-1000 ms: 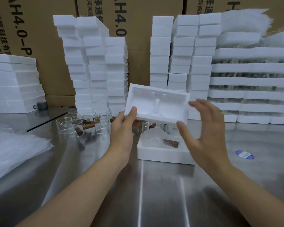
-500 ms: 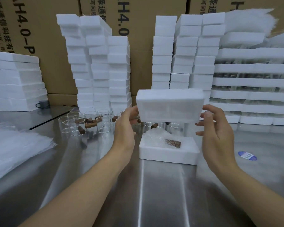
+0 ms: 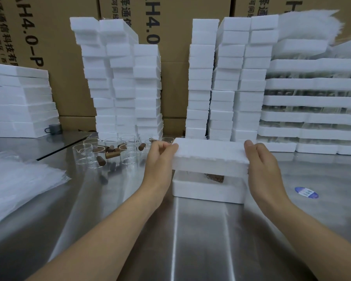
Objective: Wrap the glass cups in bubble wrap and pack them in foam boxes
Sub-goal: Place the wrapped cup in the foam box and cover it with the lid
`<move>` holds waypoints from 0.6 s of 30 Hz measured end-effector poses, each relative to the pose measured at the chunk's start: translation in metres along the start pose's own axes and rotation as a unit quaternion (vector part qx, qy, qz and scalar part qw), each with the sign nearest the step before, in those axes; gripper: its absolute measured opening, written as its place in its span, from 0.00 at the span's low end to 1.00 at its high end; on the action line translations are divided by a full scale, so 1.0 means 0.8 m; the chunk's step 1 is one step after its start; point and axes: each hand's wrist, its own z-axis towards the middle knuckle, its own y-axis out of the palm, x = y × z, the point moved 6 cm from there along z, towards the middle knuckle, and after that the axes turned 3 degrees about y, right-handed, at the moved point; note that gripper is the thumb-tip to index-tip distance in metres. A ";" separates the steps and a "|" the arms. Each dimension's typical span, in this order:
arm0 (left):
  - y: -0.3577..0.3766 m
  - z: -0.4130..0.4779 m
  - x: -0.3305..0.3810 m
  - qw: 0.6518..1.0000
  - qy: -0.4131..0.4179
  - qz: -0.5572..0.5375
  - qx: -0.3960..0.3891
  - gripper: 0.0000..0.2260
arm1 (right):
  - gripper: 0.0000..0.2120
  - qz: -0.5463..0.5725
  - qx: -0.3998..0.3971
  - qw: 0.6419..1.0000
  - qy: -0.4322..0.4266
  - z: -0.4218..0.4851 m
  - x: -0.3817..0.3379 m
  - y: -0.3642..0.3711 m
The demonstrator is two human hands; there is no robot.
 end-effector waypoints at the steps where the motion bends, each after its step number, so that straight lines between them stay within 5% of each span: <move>1: -0.001 0.000 -0.001 1.000 -0.002 0.003 0.002 0.04 | 0.23 -0.002 -0.001 1.000 0.007 0.002 0.002 0.000; 18: 0.005 0.000 -0.017 0.996 -0.042 0.071 -0.040 0.07 | 0.08 -0.006 0.000 0.994 0.108 0.020 0.040 -0.005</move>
